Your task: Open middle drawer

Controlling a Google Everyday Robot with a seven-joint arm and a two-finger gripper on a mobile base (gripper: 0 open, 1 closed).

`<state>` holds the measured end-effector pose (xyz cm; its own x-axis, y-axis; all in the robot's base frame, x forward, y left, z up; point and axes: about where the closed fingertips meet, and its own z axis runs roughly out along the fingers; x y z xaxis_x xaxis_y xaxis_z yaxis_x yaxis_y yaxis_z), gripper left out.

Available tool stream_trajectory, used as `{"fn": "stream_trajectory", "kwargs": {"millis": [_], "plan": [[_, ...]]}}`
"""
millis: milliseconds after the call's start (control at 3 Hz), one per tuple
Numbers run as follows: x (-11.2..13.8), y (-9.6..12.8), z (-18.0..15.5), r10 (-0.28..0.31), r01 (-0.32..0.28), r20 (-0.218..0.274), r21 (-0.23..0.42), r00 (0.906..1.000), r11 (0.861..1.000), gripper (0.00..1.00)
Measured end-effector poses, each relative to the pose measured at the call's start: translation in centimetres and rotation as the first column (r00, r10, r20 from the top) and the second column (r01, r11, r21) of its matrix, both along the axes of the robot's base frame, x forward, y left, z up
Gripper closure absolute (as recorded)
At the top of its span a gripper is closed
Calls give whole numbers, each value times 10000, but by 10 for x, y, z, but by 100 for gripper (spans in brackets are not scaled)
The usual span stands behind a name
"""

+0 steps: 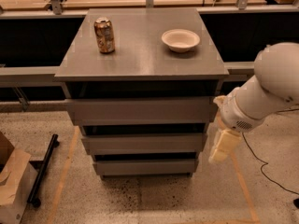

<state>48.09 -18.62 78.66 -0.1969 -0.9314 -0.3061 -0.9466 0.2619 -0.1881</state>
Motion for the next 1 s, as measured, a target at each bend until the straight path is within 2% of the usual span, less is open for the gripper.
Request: {"fn": "stream_trajectory", "kwargs": {"millis": [333,667,1000], "plan": [[21,5,-38,-172,167,177,247,9997,9996,0],[43,11,-74,-89,84,130,368,9999,9993,0],[55,17,-110,-246,251,-122,438,9996,9987,0]]}}
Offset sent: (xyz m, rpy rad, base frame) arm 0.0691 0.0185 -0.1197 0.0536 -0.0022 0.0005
